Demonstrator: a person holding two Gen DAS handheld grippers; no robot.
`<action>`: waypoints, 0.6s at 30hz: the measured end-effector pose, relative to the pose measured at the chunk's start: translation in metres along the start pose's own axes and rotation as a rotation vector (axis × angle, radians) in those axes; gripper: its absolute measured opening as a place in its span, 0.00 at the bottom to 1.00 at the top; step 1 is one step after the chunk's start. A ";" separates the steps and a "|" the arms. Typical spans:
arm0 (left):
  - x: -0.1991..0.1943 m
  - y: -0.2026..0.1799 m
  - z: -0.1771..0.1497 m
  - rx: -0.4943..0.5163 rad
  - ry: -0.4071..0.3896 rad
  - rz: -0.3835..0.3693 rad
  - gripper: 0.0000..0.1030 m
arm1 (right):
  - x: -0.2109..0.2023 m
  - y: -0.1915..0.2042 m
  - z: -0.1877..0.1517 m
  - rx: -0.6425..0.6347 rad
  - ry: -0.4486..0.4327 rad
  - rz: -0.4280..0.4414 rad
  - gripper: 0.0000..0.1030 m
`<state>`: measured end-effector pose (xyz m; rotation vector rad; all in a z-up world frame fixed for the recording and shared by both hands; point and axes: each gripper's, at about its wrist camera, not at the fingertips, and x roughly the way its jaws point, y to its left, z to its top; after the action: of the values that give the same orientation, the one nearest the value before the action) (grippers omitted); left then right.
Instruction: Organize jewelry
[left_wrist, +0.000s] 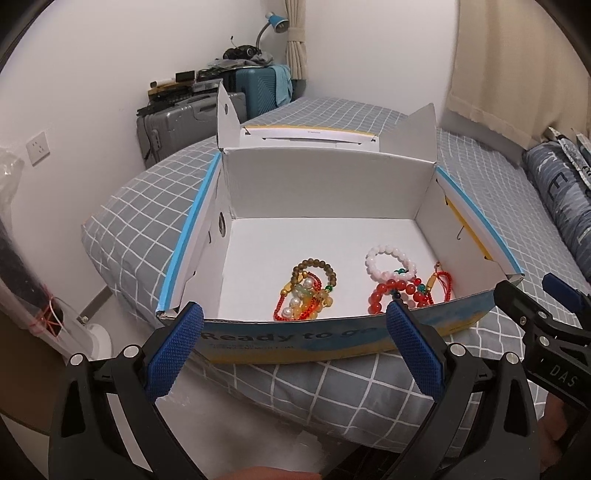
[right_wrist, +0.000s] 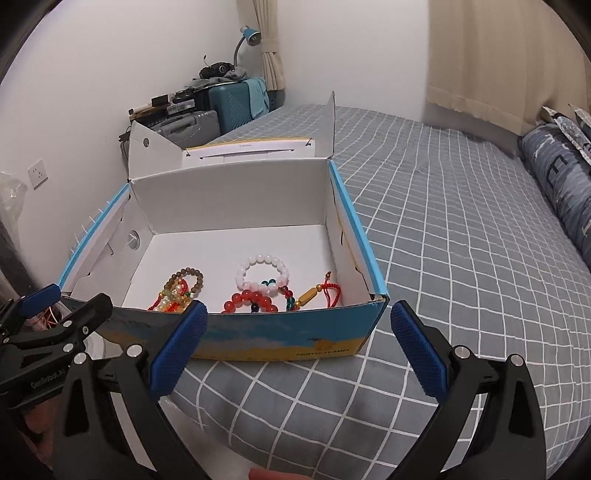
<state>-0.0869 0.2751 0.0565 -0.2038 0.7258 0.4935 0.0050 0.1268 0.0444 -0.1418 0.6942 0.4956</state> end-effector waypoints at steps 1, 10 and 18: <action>0.000 0.000 0.000 -0.001 -0.001 0.000 0.94 | 0.000 0.000 0.000 -0.001 0.002 0.000 0.93; 0.000 0.002 0.001 -0.005 -0.003 -0.001 0.94 | 0.002 -0.001 0.001 0.002 0.002 -0.009 0.93; 0.000 0.005 0.002 -0.011 -0.005 0.001 0.94 | 0.003 -0.001 0.000 0.001 0.003 -0.013 0.93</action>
<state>-0.0880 0.2798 0.0578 -0.2120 0.7181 0.4984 0.0071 0.1274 0.0422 -0.1459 0.6965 0.4827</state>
